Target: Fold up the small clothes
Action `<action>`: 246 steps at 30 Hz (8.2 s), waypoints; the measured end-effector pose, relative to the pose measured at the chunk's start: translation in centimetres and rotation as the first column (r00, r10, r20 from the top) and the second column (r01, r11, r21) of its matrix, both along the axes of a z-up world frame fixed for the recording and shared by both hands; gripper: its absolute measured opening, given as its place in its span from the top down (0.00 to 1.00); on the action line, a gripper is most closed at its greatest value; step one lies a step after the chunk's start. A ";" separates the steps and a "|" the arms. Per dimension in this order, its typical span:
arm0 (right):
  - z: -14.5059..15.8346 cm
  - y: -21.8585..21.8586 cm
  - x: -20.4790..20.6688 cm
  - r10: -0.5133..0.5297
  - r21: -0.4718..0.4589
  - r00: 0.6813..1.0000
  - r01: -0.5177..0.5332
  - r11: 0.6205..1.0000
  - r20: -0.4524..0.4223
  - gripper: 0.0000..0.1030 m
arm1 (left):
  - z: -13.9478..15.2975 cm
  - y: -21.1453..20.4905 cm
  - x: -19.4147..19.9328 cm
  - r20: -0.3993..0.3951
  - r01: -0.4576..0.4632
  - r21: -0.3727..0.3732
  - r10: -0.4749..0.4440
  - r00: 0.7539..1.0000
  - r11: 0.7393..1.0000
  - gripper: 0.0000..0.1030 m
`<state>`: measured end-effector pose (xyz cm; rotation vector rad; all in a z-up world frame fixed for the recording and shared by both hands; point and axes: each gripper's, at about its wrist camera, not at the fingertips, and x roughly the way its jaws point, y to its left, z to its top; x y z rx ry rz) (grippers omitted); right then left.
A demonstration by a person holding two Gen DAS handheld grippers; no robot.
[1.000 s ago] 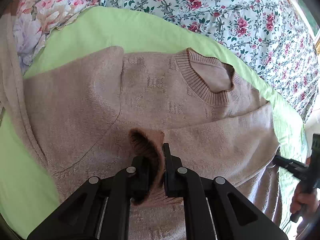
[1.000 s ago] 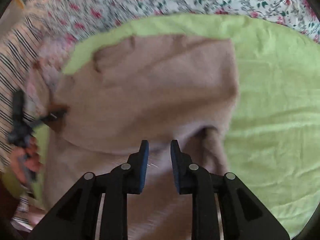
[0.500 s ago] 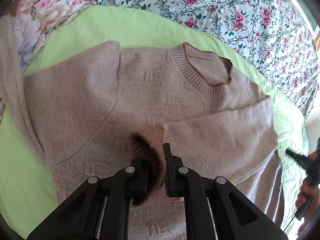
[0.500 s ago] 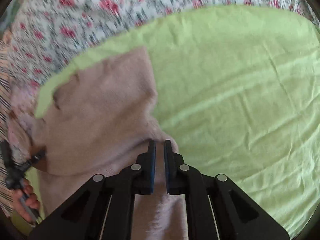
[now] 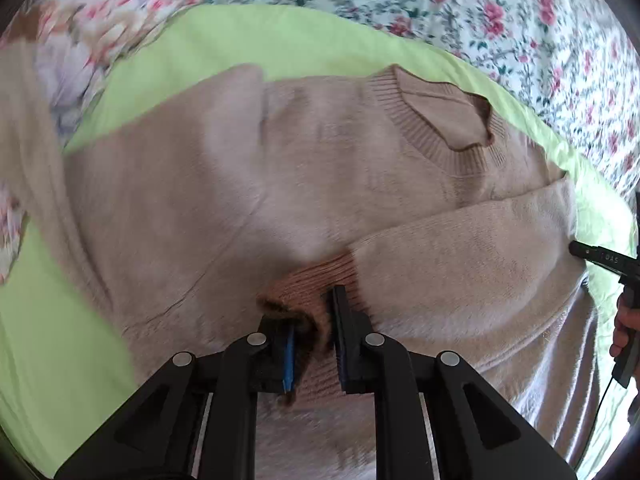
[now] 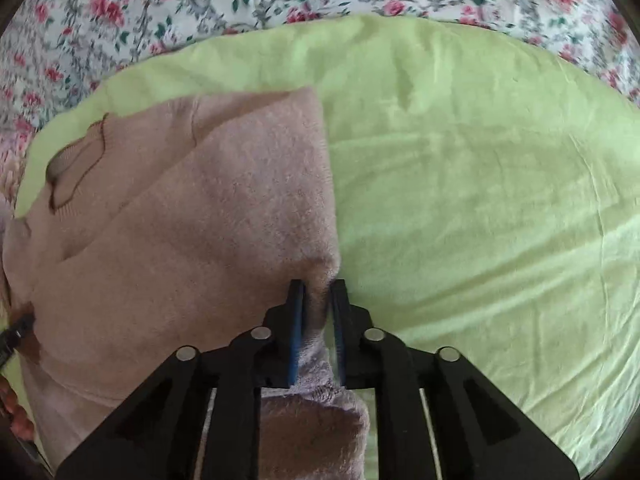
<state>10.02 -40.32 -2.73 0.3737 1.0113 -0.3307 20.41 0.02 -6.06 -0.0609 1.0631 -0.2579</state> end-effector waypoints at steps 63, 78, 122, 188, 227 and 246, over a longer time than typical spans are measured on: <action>2.0 8.1 -8.1 0.060 0.332 0.976 -0.128 0.935 0.209 0.46 | 2.6 -15.1 -4.5 0.063 0.313 0.046 -0.315 0.947 0.949 0.46; 3.8 19.7 6.0 0.352 0.250 0.906 -0.407 0.879 0.236 0.46 | 2.0 6.4 -4.4 0.014 -0.170 0.113 0.170 0.985 0.979 0.43; -0.3 28.3 21.3 0.679 0.626 0.725 -0.582 0.519 0.111 0.29 | -1.5 7.4 -4.3 -0.056 -0.256 -0.066 0.253 0.966 0.964 0.66; 2.3 3.2 -2.3 0.096 0.112 0.960 -0.129 0.985 0.264 0.94 | -0.8 5.5 1.9 -0.041 -0.239 0.101 0.244 0.969 0.966 0.50; -0.9 5.5 -26.4 0.308 0.374 0.949 -0.311 0.874 0.070 0.48 | -3.7 9.8 -27.7 -0.265 -0.082 -0.186 0.031 0.964 0.979 0.56; -7.2 9.0 -29.8 0.294 0.546 0.936 -0.352 0.760 0.194 0.53 | -4.2 6.7 -27.8 -0.288 0.066 -0.223 -0.131 0.949 0.973 0.69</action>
